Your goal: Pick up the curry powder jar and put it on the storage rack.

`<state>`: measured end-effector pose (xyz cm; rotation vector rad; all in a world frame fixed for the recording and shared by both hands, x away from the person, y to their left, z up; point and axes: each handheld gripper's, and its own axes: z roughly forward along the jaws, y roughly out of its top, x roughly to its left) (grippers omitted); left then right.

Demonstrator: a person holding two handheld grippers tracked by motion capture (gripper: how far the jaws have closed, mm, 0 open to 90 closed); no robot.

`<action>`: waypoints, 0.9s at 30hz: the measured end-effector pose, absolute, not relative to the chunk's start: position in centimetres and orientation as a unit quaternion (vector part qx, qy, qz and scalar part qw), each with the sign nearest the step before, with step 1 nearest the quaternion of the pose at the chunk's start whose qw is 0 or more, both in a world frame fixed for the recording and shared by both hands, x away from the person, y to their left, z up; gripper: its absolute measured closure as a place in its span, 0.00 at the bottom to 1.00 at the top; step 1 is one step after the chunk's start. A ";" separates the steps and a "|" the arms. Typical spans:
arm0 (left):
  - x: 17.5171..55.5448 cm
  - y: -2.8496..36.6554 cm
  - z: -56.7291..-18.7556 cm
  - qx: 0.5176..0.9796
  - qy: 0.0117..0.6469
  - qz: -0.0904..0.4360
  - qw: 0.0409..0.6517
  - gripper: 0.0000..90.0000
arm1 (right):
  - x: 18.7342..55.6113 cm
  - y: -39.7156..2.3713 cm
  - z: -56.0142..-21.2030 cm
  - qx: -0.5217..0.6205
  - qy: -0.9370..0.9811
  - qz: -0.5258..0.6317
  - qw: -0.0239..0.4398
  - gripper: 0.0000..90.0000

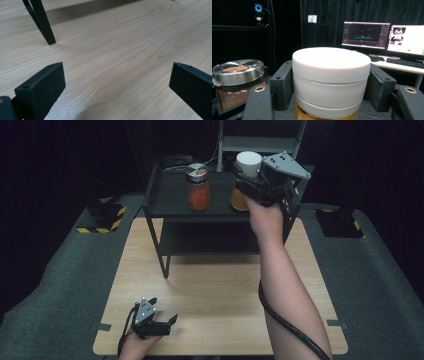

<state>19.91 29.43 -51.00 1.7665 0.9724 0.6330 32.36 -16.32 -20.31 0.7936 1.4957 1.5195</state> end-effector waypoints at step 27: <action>19.8 29.3 -51.0 0.729 0.399 0.264 0.489 0.01 | 30.1 -16.4 -21.3 0.330 0.587 0.612 0.415 0.00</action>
